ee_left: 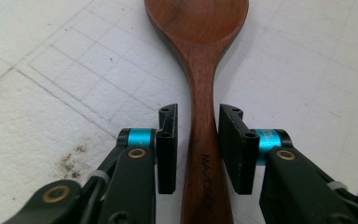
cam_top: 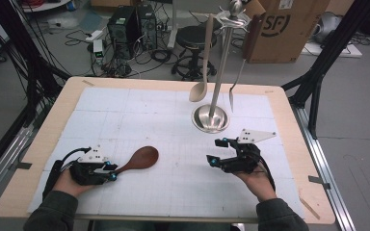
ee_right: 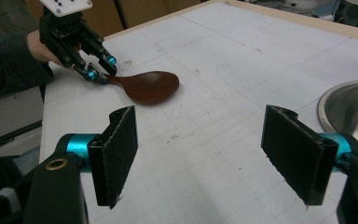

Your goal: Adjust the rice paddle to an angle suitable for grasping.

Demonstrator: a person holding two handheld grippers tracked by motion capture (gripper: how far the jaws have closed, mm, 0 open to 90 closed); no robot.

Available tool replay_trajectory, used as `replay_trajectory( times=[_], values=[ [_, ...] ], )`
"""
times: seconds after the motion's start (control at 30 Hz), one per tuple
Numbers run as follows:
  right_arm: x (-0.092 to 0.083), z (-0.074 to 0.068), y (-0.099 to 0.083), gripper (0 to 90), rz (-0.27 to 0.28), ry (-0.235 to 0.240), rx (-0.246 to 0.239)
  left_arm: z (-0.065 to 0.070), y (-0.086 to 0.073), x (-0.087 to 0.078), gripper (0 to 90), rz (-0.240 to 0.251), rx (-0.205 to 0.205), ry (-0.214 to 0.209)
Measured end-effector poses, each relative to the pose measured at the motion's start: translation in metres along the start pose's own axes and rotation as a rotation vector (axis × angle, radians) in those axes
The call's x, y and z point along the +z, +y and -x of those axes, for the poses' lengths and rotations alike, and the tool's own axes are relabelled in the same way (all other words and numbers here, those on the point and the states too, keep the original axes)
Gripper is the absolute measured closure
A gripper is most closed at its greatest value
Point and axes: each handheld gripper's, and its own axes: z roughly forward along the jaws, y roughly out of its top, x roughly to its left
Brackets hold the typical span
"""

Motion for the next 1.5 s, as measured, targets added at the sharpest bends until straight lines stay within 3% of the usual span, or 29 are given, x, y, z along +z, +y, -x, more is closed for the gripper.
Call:
replay_trajectory(
  times=[0.07,0.5,1.07,1.5],
  values=[
    [0.0,-0.001,0.0,26.7,-0.004,0.002,0.005,0.0,0.0,0.0,74.0,-0.005,-0.001,-0.009],
    [0.003,-0.001,0.0,26.6,-0.013,0.001,-0.003,0.002,0.009,0.005,75.4,0.009,0.012,-0.021],
    [0.008,-0.003,-0.001,26.6,-0.033,0.009,-0.015,0.019,0.037,0.028,75.5,0.016,0.084,-0.088],
    [0.01,-0.003,-0.002,26.5,-0.047,0.017,-0.015,0.017,0.037,0.036,75.3,-0.007,0.082,-0.08]
  ],
)
